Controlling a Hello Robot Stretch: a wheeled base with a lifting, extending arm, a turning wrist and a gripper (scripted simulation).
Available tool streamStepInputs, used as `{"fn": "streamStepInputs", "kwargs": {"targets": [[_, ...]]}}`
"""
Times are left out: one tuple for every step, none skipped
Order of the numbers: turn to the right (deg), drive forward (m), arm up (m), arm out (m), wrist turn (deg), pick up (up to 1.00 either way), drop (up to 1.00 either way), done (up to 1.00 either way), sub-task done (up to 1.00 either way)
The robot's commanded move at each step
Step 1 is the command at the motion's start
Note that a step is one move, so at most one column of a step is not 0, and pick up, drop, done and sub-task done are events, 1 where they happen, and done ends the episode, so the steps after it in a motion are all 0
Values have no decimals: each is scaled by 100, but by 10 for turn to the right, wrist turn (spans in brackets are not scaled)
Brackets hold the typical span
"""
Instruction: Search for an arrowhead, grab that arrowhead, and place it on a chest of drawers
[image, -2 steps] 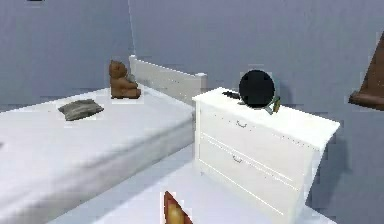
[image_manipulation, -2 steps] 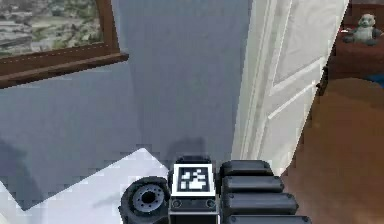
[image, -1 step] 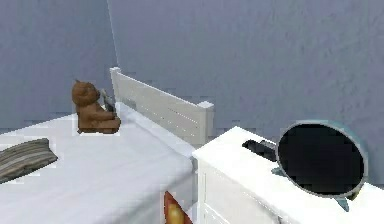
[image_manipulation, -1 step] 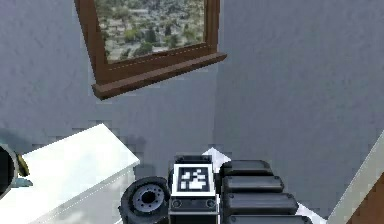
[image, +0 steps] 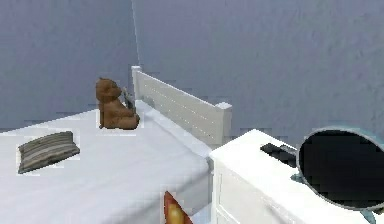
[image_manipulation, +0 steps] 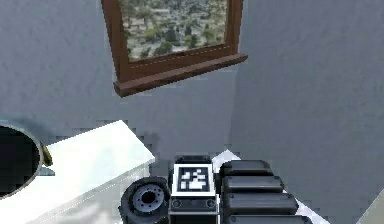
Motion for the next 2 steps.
{"fn": "streamStepInputs", "kwargs": {"targets": [[60, 0, 0, 0, 0, 0, 0, 0, 0], [-30, 0, 0, 0, 0, 0, 0, 0, 0]]}}
